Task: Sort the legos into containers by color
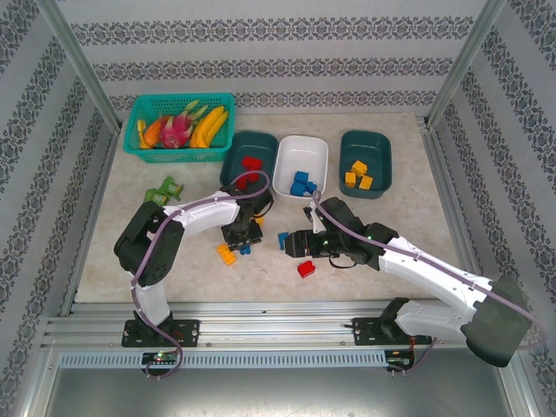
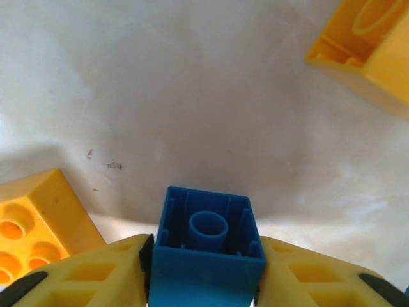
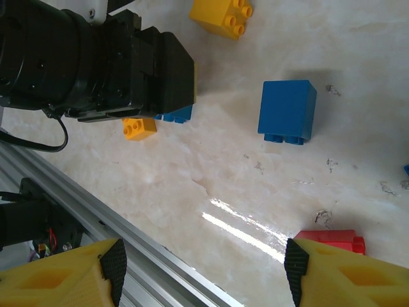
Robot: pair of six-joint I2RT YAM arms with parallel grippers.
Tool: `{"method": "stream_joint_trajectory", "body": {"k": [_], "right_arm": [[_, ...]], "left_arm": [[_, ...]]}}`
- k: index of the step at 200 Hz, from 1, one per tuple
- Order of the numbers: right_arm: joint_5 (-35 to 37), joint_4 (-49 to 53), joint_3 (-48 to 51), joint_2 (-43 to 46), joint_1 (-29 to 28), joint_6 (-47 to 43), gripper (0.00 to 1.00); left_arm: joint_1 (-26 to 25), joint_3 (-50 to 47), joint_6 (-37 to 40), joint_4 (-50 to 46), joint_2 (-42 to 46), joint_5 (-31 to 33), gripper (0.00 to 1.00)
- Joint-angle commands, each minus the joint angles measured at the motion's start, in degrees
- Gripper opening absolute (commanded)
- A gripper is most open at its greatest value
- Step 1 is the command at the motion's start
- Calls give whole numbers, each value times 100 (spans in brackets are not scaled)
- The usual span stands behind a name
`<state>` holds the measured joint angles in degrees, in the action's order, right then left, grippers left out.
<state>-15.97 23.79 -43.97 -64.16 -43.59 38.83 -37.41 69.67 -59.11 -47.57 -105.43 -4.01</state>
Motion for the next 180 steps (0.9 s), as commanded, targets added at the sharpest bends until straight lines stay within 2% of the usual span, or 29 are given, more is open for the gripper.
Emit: {"method": "stream_joint_trajectory", "body": {"k": [1, 9, 22, 49, 77, 127, 180], "right_arm": [[79, 87, -33, 145, 77, 29, 68], [124, 135, -70, 190, 105, 41, 68], [244, 264, -172, 320, 200, 63, 67], [1053, 813, -635, 874, 513, 133, 67], [1767, 1001, -995, 1436, 1154, 367, 67], [1195, 840, -1411, 1170, 2227, 538, 67], [688, 530, -1589, 669, 2539, 559, 67]], "left_arm": [[-124, 160, 284, -94, -83, 113, 34], [-148, 193, 323, -127, -60, 157, 26], [-170, 277, 382, -199, 25, 245, 20], [-178, 847, 595, -586, 268, 471, 19], [-179, 1822, 963, -850, 269, 493, 19], [-171, 3865, 1812, -925, -821, 234, 20], [-72, 6273, 2572, -986, -2554, 498, 21]]}}
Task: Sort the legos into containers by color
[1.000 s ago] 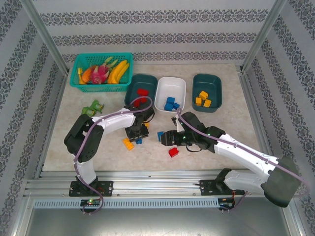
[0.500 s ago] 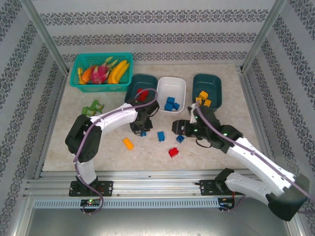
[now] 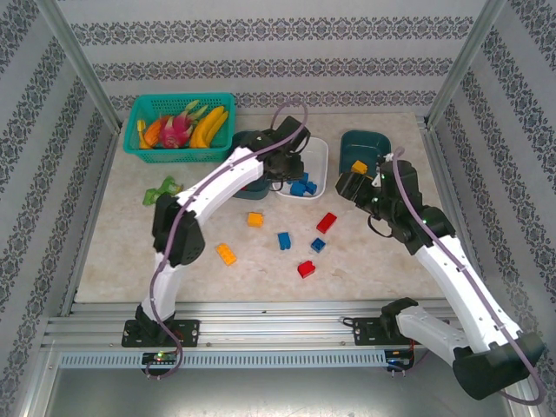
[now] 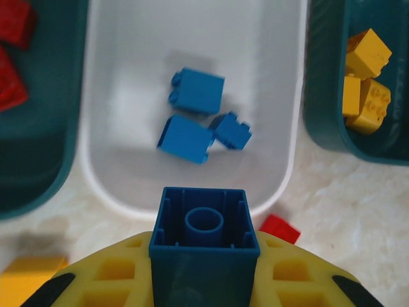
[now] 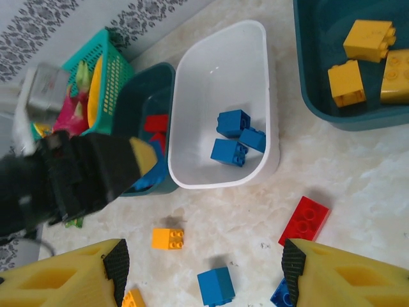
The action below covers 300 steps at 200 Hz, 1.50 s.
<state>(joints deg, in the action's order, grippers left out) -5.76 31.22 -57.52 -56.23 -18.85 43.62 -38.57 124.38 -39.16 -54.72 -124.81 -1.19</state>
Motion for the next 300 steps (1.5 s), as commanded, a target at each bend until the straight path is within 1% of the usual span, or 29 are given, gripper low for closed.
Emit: {"method": "stream_joint_trajectory", "body": {"k": [1, 21, 33, 60, 72, 84, 120, 155, 164, 176, 187, 199, 235, 258, 270, 282, 300], "right_arm": [[-340, -222, -234, -138, 70, 83, 67], [-501, -318, -251, -329, 120, 55, 67], [-582, -360, -261, -422, 173, 9, 67], [-763, -415, -252, -580, 337, -71, 67], [-847, -439, -251, -646, 402, -89, 67], [-913, -479, -242, -705, 440, -107, 67], [-1046, -496, -213, -835, 466, -127, 67], [-1083, -490, -182, -836, 481, -123, 67], [-1080, -477, -174, -822, 482, -125, 67], [-1091, -464, -165, -813, 485, -141, 68], [-1094, -434, -168, -816, 486, -164, 68], [-1098, -383, -179, -815, 483, -211, 69], [-1096, -170, -238, -772, 472, -489, 68], [-939, -42, -174, -647, 274, -633, 68], [-770, 58, -168, -609, 1, -733, 68], [-576, 128, -164, -604, -348, -798, 68], [-258, 117, -117, -626, -975, -807, 68]], "left_arm": [[47, 844, 585, -274, -650, 229, 21], [167, 1563, 729, -321, -1213, 379, 21], [203, 1806, 872, -265, -1449, 510, 21], [223, 1853, 1166, -47, -1733, 898, 21], [231, 1853, 1150, -107, -1824, 1173, 21], [260, 1854, 1107, -155, -1897, 1288, 21], [297, 1872, 1027, -129, -2159, 1066, 23], [323, 1871, 884, -271, -2326, 1013, 24], [324, 1877, 883, -271, -2326, 995, 27], [328, 1892, 892, -263, -2298, 945, 38], [332, 1932, 892, -265, -2244, 915, 46], [328, 1966, 871, -273, -2151, 893, 54], [324, 1968, 631, -415, -1501, 886, 66], [332, 1776, 364, -617, -826, 879, 73], [349, 1456, 169, -695, -353, 819, 75], [359, 922, 40, -691, 194, 721, 75], [358, -298, -131, -596, 1194, 603, 76]]}}
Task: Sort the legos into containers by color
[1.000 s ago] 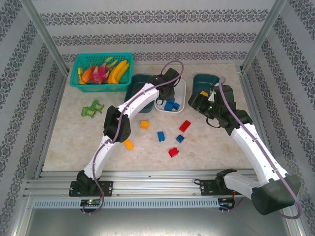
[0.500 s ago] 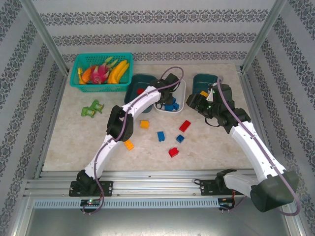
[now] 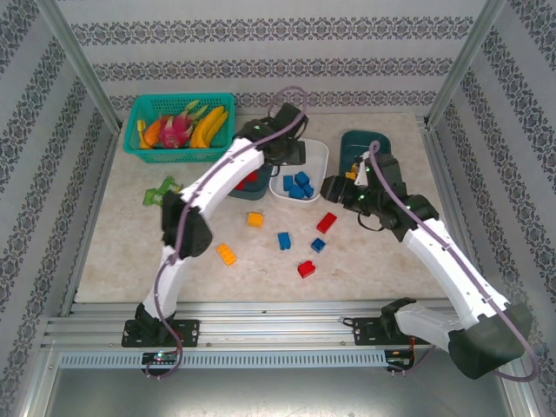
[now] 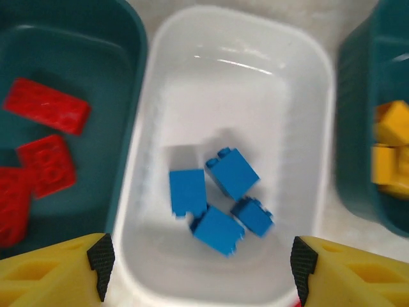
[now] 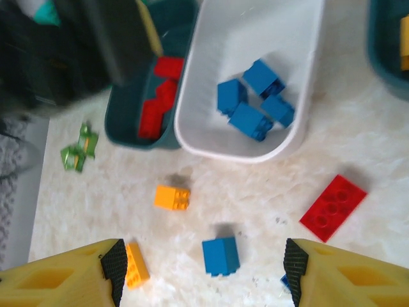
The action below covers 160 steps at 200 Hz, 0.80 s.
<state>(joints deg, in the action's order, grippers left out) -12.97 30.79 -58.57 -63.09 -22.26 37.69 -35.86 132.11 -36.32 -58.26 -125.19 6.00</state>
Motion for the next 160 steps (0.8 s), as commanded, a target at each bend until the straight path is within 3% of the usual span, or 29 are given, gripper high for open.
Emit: {"method": "stream_joint_trajectory", "body": {"k": [1, 44, 84, 116, 160], "right_arm": [[485, 158, -9, 60, -681, -212, 68], [1289, -9, -43, -363, -2221, -137, 68], [1428, -49, -686, -1767, -3329, -313, 68], [1556, 301, -1732, -3219, -3968, -459, 71], [1848, 1133, -3438, -5106, -4372, -293, 76]], "left_arm": [[87, -1147, -422, -218, 1263, -125, 76], [83, -4611, -965, 162, 4131, -121, 76], [81, -7006, -1742, -187, 6712, -8, 76], [85, -7992, -2117, -800, 8369, -2, 78], [87, -8118, -2289, -1569, 9614, 16, 79]]}}
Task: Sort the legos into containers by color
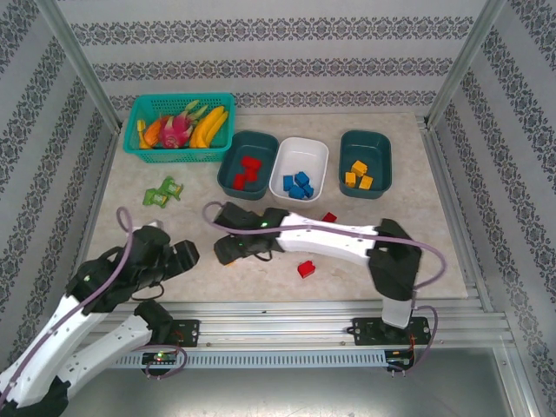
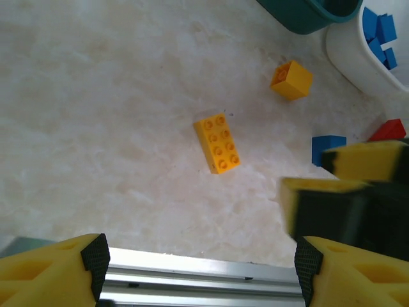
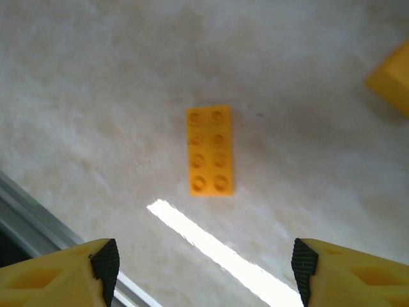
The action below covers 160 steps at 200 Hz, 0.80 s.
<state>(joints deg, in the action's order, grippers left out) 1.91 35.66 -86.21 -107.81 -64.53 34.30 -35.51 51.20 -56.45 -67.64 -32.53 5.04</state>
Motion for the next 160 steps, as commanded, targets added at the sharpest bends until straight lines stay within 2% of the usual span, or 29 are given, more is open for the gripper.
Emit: {"method": "stream_joint_trajectory", "body": {"k": [1, 40, 69, 122, 160], "right_arm": [[374, 667, -702, -674, -146, 52, 76], [616, 1263, -1797, -1814, -175, 80, 77], [893, 1603, -2220, -2345, -158, 52, 73], [758, 1482, -2398, -2679, -126, 50, 43], [752, 1415, -2374, -2541, -67, 94, 31]], "left_arm": [[52, -20, -278, -647, 373, 112, 79], [52, 92, -242, -987, 847, 61, 79], [52, 175, -211, -1113, 934, 2, 79], [52, 281, -63, -1126, 951, -79, 78], [52, 220, 131, -764, 818, -326, 78]]}}
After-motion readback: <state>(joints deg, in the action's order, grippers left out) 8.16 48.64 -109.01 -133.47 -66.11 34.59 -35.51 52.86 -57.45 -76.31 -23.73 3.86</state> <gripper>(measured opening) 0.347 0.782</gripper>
